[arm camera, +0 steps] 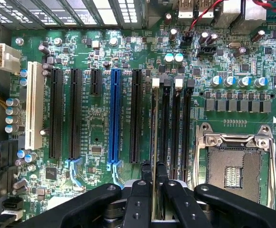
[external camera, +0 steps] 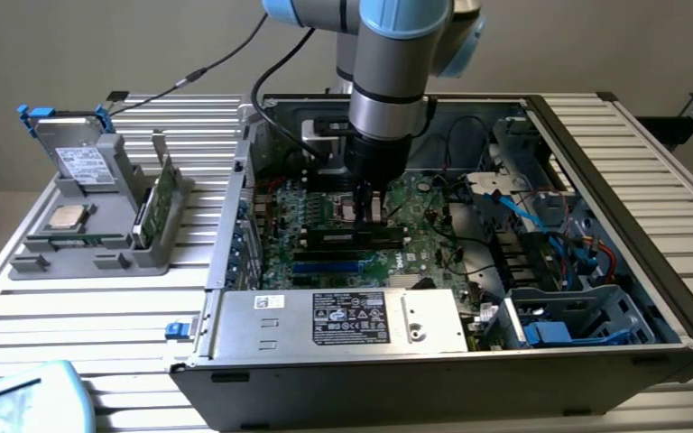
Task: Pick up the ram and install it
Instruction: 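Insert the ram into the slot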
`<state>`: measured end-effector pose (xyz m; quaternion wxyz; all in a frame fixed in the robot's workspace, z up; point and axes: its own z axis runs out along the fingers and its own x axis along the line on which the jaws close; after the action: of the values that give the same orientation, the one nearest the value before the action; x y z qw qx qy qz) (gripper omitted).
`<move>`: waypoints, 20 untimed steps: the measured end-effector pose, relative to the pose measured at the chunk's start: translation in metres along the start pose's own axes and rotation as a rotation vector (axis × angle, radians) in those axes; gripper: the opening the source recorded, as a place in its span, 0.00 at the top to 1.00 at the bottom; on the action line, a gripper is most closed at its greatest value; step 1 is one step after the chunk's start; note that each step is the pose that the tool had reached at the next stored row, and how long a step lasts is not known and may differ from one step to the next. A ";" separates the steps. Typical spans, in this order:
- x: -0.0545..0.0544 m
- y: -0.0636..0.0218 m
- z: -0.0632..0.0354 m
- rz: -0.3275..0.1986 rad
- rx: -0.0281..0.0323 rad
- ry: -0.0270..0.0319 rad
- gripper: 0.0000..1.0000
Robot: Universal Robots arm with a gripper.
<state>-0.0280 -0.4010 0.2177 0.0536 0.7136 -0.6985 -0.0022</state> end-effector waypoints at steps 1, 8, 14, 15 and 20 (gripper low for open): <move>0.000 0.0000 0.0001 0.000 -0.0001 0.0001 0.85; 0.000 0.0002 0.0016 0.000 -0.0017 0.0003 0.85; -0.001 0.0002 0.0019 0.000 -0.0047 0.0002 0.85; -0.001 0.0002 0.0020 0.000 -0.0048 0.0004 0.85; -0.001 0.0001 0.0024 0.000 -0.0048 0.0006 0.85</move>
<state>-0.0283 -0.4006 0.2153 0.0555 0.7136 -0.6984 -0.0037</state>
